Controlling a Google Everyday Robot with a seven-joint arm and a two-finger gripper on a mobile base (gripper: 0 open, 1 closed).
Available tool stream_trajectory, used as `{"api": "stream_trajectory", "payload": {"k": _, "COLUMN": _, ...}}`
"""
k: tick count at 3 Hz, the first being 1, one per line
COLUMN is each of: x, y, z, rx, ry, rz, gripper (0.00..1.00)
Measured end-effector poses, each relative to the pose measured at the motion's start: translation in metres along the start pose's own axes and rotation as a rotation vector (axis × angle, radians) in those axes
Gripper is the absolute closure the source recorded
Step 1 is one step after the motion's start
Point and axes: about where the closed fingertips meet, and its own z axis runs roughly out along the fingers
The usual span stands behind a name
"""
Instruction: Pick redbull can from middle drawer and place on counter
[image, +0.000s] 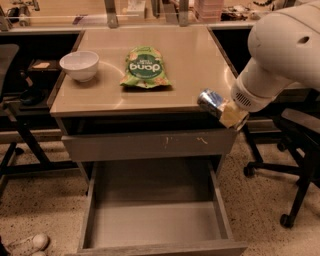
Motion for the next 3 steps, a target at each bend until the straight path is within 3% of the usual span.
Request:
{"api": "stream_trajectory", "payload": {"k": 2, "x": -0.064, "y": -0.051, "z": -0.031, "rx": 0.063, "ry": -0.03, "rz": 0.002, "gripper": 1.0}}
{"api": "stream_trajectory", "payload": {"k": 3, "x": -0.102, "y": -0.06, "z": -0.023, "rx": 0.056, "ry": -0.038, "rz": -0.015, "gripper": 1.0}}
